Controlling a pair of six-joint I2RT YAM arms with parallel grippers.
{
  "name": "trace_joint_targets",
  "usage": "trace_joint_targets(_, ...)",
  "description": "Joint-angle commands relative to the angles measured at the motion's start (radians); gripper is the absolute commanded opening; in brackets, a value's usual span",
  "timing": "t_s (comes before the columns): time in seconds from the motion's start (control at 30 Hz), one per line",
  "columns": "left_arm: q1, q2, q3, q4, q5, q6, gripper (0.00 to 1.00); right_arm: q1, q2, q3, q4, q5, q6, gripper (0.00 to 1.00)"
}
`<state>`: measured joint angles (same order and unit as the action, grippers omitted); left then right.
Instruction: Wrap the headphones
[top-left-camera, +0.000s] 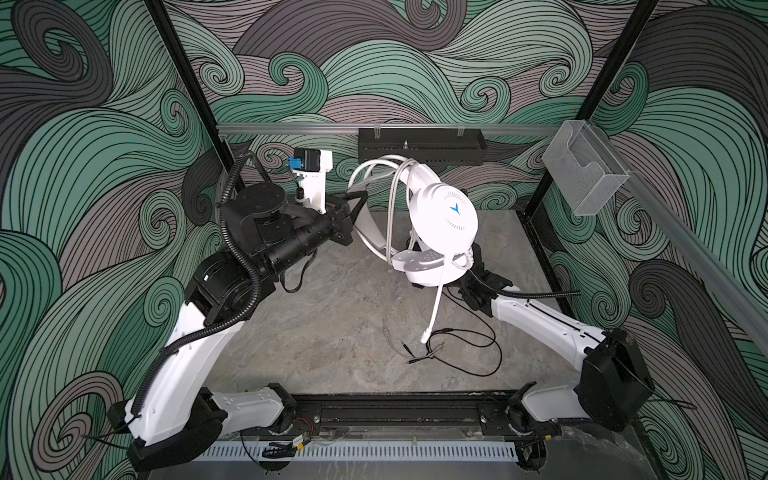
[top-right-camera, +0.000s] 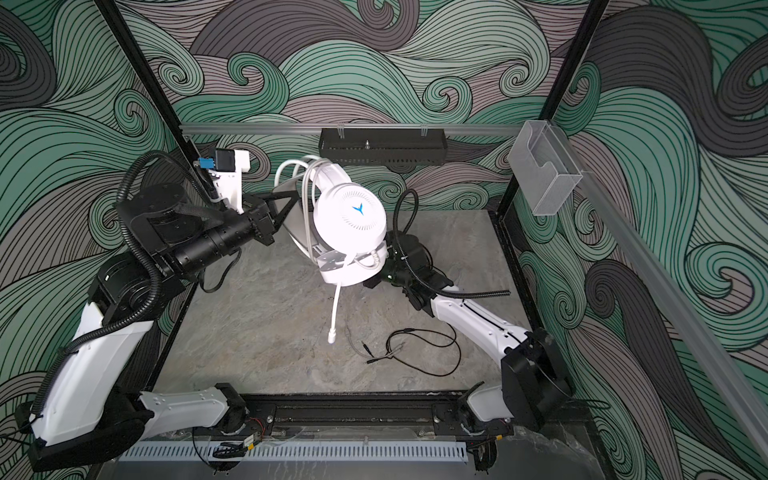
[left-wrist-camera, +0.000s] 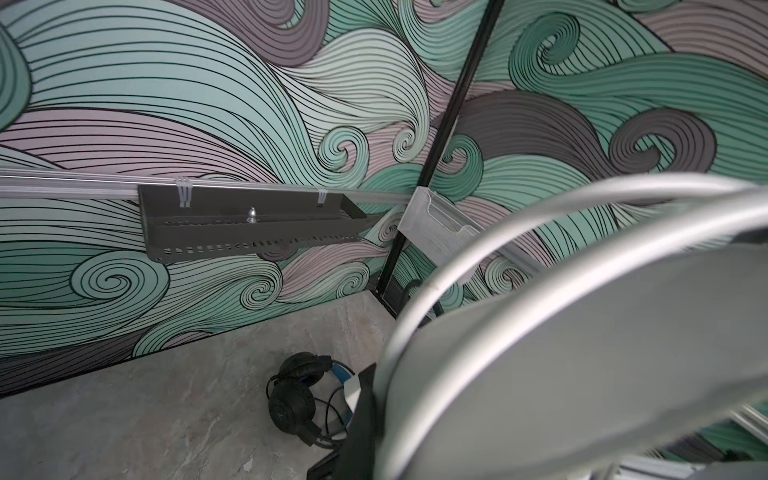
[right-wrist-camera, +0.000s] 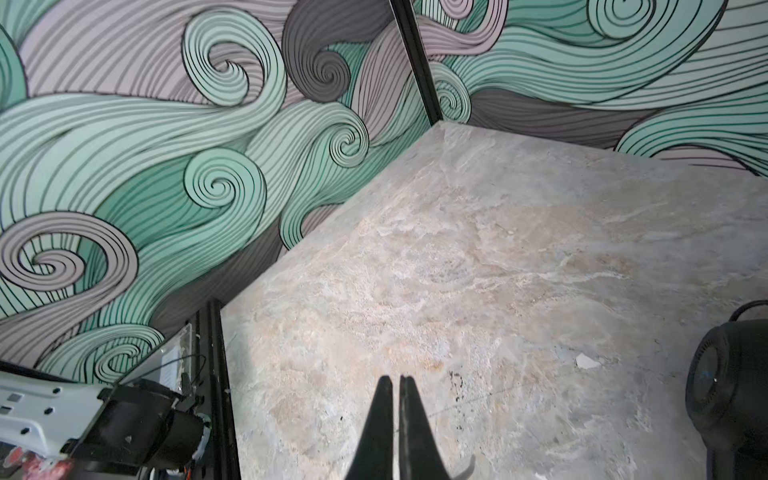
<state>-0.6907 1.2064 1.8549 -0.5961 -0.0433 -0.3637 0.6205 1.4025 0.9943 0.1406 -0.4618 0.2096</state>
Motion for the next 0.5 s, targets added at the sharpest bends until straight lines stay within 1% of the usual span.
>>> trace_joint_targets(0.0,-0.006,-0.031,-0.006,0.23,-0.185,-0.158,0.0,0.046,-0.046,0.004,-0.155,0.089,-0.086,0.0)
trace_joint_targets(0.1,-0.006,0.002,0.02,0.225,-0.29,-0.178,0.0,0.106,-0.094,0.022,-0.267,0.166,-0.157,0.0)
trace_joint_targets(0.17,-0.005,0.023,0.032,0.217,-0.38,-0.188,0.0,0.155,-0.126,0.032,-0.34,0.241,-0.199,0.0)
trace_joint_targets(0.27,-0.001,0.066,0.071,0.189,-0.487,-0.191,0.0,0.223,-0.164,0.032,-0.413,0.334,-0.228,0.0)
trace_joint_targets(0.33,0.002,0.103,0.108,0.168,-0.525,-0.175,0.0,0.259,-0.185,0.031,-0.448,0.376,-0.243,0.0)
trace_joint_targets(0.47,0.008,0.154,0.117,0.172,-0.599,-0.131,0.0,0.31,-0.215,0.045,-0.495,0.43,-0.274,0.0)
